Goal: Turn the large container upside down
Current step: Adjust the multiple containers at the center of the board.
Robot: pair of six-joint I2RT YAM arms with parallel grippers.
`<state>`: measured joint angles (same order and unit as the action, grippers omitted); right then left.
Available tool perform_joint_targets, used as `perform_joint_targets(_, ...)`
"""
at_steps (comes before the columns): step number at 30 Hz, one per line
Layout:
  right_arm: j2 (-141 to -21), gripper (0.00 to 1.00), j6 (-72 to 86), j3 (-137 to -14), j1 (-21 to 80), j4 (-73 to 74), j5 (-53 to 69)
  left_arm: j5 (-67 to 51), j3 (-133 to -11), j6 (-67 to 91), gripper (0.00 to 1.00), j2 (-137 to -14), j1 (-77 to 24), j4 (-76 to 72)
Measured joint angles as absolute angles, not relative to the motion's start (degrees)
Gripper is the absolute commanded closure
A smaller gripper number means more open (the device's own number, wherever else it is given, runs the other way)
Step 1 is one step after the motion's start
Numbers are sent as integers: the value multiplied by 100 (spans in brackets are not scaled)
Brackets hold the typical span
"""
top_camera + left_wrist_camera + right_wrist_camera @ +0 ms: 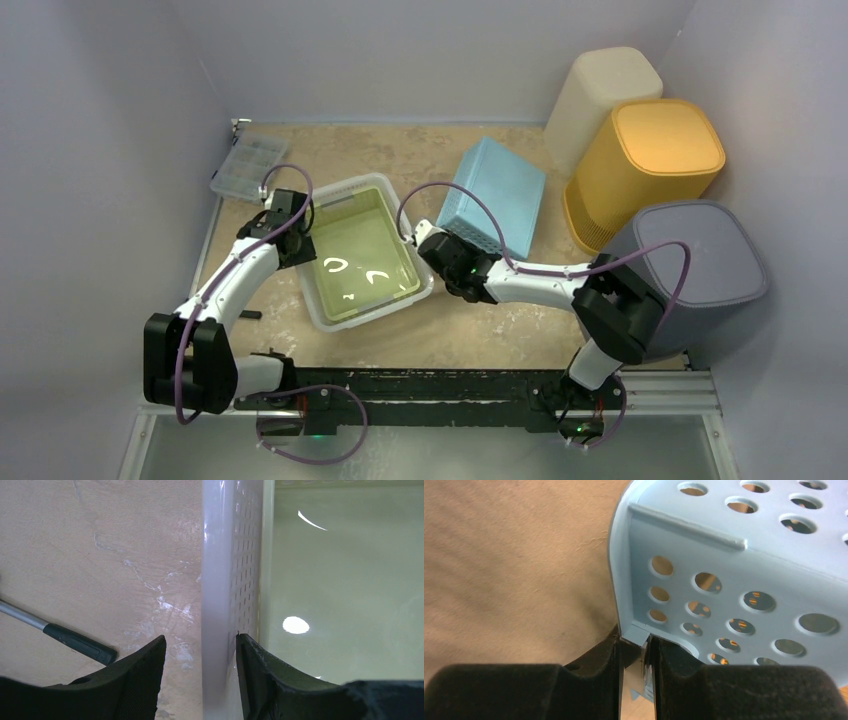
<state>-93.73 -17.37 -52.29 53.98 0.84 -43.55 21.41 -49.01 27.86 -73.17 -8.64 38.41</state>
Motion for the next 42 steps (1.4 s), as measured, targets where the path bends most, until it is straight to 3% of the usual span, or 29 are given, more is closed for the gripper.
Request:
perform_joint_targets(16, -9148, 78, -1356, -5339, 5413, 777, -3771, 2115, -4901, 2783, 48, -7317, -864, 3837)
perform_joint_targets(17, -9139, 75, -1356, -5347, 5419, 805, -3754, 2110, -4901, 2783, 48, -7317, -864, 3835)
perform_joint_targets(20, -9137, 53, -1365, -5371, 5433, 897, -3647, 2104, -4901, 2781, 48, -7317, -864, 3835)
perform_joint_targets(21, -9135, 49, -1321, -5380, 5437, 921, -3583, 2104, -4901, 2781, 48, -7317, -864, 3835)
perform_joint_targets(31, -8910, 48, -1269, -5443, 5551, 1105, -3286, 2102, -4901, 2779, 48, -7317, -862, 3833)
perform_joint_targets(35, -8532, 34, -939, -5443, 5599, 1140, -3363, 2102, -4901, 2779, 48, -7317, -862, 3833)
perform_joint_targets(37, -8189, 8, -443, -5441, 5625, 1131, -3546, 2099, -4901, 2779, 48, -7317, -862, 3833)
perform_joint_targets(38, -7975, 2, -102, -5441, 5634, 1133, -3680, 2099, -4901, 2779, 48, -7314, -862, 3833)
perform_joint_targets(42, -7323, 1, 1809, -5452, 5614, 1575, -4501, 2080, -4901, 2775, 48, -7312, -862, 3830)
